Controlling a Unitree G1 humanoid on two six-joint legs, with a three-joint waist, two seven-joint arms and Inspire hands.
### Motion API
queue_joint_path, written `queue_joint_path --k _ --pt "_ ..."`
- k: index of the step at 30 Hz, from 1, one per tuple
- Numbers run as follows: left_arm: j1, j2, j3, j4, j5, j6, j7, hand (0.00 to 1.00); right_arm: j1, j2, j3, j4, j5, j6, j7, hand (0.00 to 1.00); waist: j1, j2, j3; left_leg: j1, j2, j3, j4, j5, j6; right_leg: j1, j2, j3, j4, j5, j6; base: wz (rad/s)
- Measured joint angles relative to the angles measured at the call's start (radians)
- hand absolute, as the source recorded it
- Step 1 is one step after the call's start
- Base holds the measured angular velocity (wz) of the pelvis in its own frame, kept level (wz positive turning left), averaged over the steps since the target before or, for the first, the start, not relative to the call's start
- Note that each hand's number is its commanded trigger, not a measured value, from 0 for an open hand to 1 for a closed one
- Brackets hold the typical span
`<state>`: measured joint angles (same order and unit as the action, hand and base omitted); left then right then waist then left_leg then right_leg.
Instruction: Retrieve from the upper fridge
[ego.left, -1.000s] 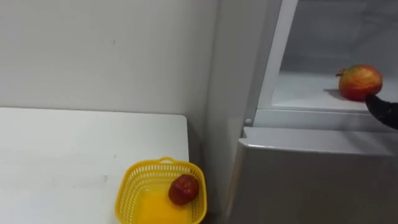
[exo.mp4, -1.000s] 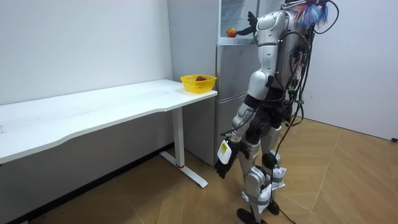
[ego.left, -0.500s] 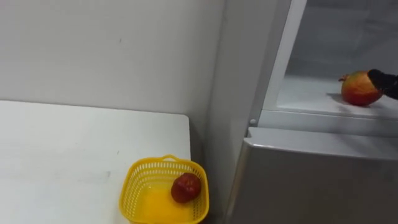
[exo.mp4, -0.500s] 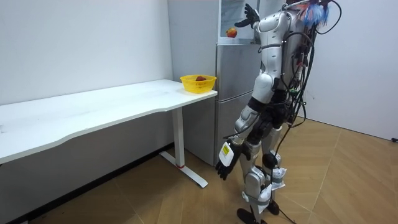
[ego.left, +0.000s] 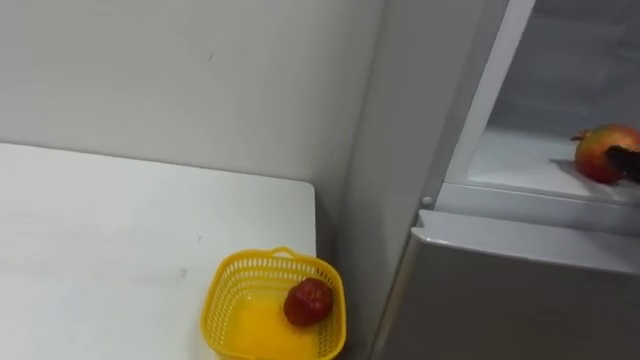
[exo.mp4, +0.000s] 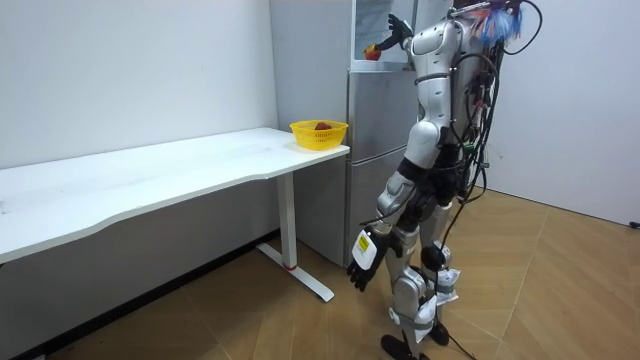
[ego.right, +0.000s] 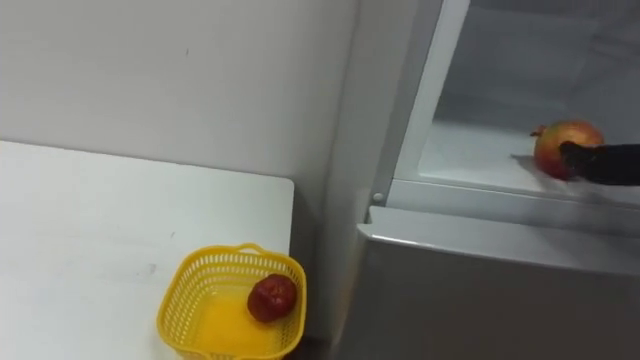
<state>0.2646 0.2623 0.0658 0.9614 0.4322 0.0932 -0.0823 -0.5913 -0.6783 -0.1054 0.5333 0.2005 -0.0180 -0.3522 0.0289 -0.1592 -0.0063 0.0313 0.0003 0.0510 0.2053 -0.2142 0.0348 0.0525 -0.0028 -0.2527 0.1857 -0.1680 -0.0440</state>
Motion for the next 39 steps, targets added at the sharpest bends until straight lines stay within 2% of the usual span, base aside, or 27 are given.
queue_joint_path --k 7,17,28,30,39 --pt "-0.001 0.002 0.011 0.000 0.000 0.009 -0.013 0.00 -0.020 0.000 0.023 0.053 0.028 0.012 0.083 0.00 0.002 -0.004 -0.0014 -0.003 -0.001 0.000 0.003 0.001 -0.002 -0.002 0.000 0.002 -0.002 -0.001 -0.001 0.00" --pt "0.000 0.013 0.011 0.001 0.002 0.009 -0.013 0.00 -0.032 0.000 0.030 0.077 0.029 0.013 0.084 0.00 0.005 -0.006 -0.0026 -0.010 -0.004 -0.011 0.017 0.002 -0.002 -0.001 -0.001 -0.001 -0.005 -0.001 -0.002 0.02" --pt "0.003 0.018 0.009 0.001 0.002 0.016 0.011 0.00 -0.061 -0.010 0.064 0.130 0.050 0.013 0.116 0.00 0.009 0.005 0.0046 -0.012 -0.005 -0.015 0.017 0.001 -0.001 0.001 -0.003 -0.002 0.000 -0.001 -0.002 0.00" --pt "0.003 0.019 0.009 0.001 0.002 0.020 0.011 0.00 -0.061 -0.021 0.085 0.131 0.052 0.013 0.119 0.00 0.009 0.007 0.0037 -0.012 -0.006 -0.017 0.018 0.001 -0.001 0.002 -0.003 -0.003 0.000 -0.001 -0.002 0.00" --pt "-0.002 0.021 0.007 0.005 0.003 0.031 0.008 0.00 -0.115 -0.021 0.112 0.207 0.062 0.005 0.168 0.00 0.009 0.016 0.0051 -0.018 -0.007 -0.019 0.024 0.001 -0.001 -0.001 -0.003 -0.001 0.000 -0.001 -0.003 0.00"
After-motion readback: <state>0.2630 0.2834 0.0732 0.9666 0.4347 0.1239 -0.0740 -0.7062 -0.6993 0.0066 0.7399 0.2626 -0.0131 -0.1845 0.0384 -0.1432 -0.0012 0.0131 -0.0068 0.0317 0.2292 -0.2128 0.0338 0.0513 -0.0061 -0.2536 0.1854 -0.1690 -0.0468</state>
